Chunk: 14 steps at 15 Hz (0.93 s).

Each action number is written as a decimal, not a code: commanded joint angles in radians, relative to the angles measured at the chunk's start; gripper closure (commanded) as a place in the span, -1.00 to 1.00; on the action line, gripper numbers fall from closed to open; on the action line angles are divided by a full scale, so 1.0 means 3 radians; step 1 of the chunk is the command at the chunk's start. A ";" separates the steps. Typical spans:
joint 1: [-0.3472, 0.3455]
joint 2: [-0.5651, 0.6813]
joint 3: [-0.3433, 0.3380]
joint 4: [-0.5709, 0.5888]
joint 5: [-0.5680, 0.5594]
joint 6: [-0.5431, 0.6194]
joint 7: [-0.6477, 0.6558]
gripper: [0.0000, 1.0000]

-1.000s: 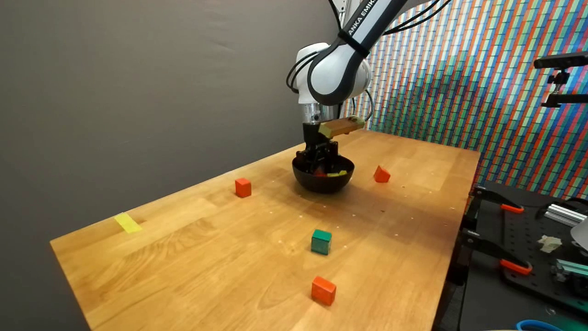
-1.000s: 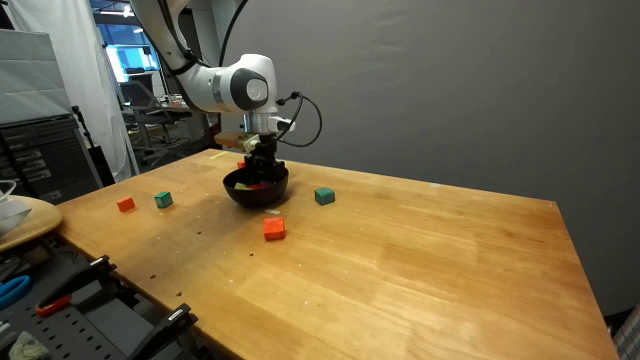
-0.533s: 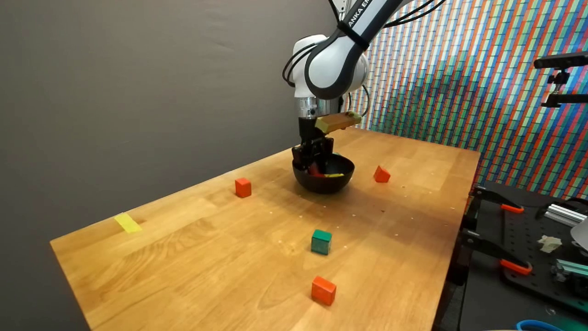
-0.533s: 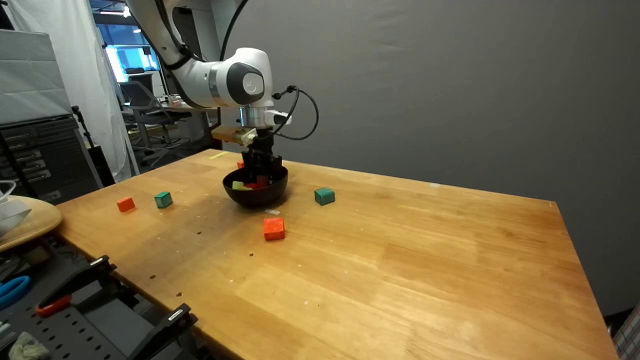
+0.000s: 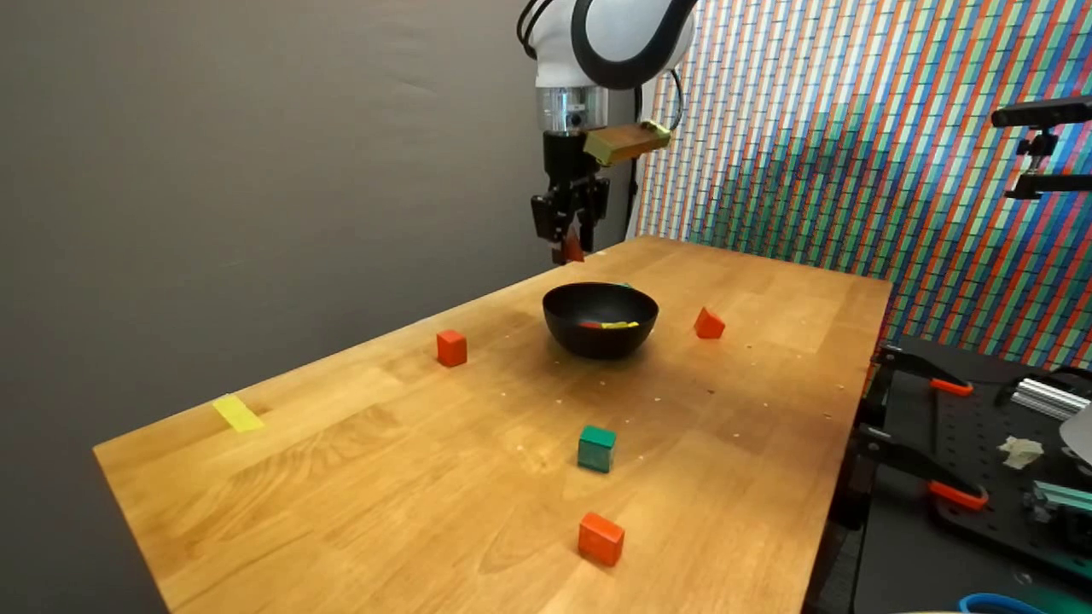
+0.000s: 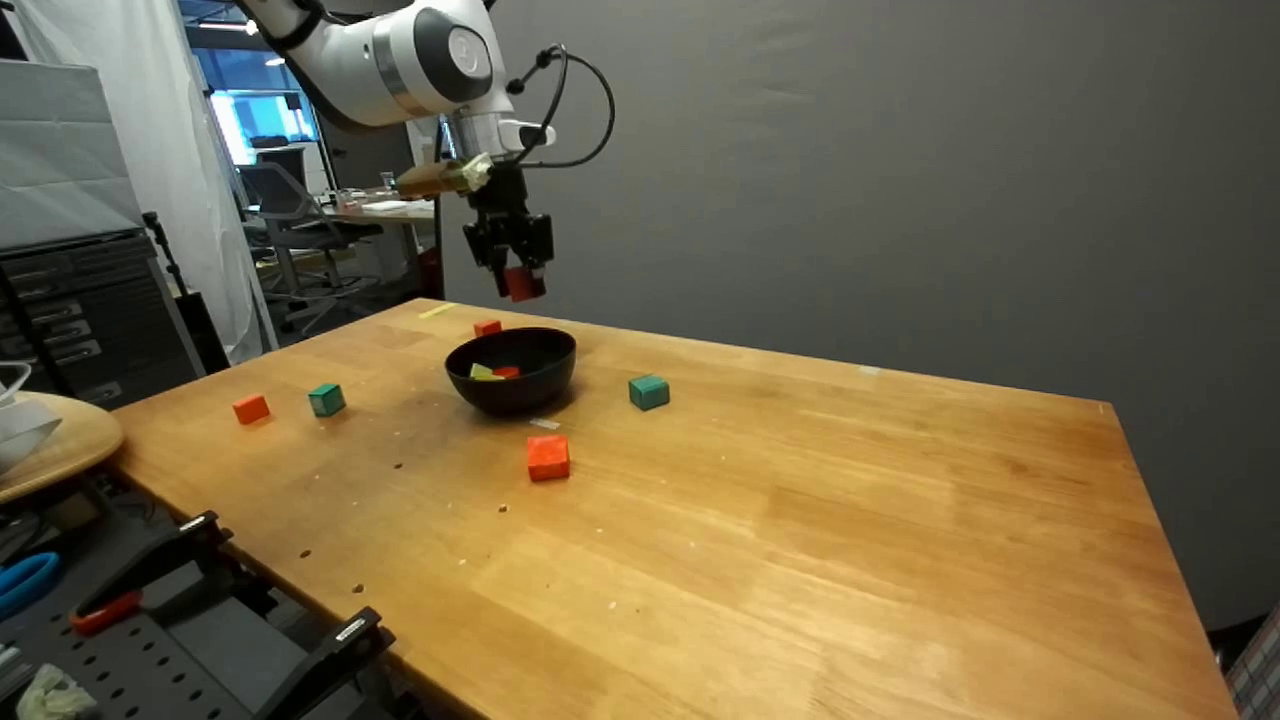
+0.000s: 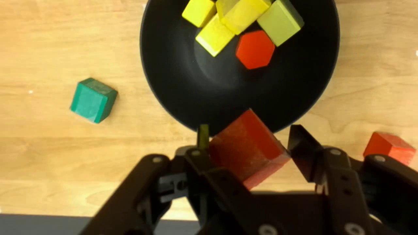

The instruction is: Remove all the blocks from the bowl

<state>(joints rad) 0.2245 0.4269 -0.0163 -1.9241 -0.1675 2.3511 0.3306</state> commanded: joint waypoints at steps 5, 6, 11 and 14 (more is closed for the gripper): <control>-0.0120 0.0565 -0.0042 0.0682 -0.0020 0.0036 -0.0053 0.25; -0.0142 0.0713 -0.0046 0.0826 0.0004 0.0048 -0.0068 0.25; -0.0172 0.1320 -0.0080 0.1549 0.0065 -0.0037 -0.0063 0.25; -0.0170 0.1558 -0.0085 0.1868 0.0092 -0.0102 -0.0071 0.25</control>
<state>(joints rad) 0.1719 0.8108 -0.0358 -1.5040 -0.1668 2.3623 0.3296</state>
